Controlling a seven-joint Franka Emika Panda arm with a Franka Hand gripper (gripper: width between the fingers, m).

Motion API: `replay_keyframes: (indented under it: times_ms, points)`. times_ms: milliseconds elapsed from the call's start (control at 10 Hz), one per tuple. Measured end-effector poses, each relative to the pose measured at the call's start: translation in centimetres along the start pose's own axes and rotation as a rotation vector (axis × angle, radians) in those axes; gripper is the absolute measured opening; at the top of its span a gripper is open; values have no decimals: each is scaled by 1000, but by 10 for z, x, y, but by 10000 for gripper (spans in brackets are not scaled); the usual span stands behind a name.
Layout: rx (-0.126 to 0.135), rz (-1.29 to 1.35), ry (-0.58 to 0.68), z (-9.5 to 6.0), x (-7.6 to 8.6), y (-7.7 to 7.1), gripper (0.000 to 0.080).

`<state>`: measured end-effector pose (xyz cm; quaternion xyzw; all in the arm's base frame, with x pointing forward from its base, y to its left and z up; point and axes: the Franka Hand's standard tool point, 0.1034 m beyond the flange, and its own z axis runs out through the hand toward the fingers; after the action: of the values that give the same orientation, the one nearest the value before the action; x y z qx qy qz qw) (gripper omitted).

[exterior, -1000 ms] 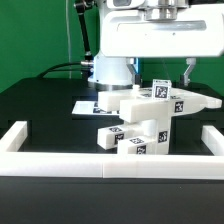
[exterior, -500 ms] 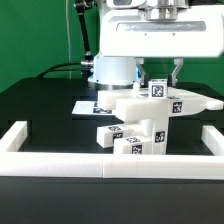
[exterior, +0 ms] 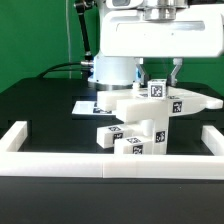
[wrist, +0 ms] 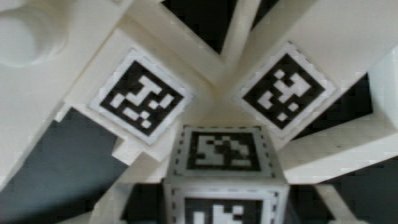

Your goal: Assemble chair

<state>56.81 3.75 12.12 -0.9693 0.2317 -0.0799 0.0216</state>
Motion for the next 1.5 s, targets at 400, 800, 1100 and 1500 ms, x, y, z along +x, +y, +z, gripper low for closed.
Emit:
replay_keyframes:
  times_ms: [400,800,1100,1500]
  points:
    - [-1,309,3,-1,2,2,287]
    - [-1,434,3,-1,2,2,287]
    - [-1,557,-1,-1,1,1,287]
    - [27,852,-28,1,1,3,287]
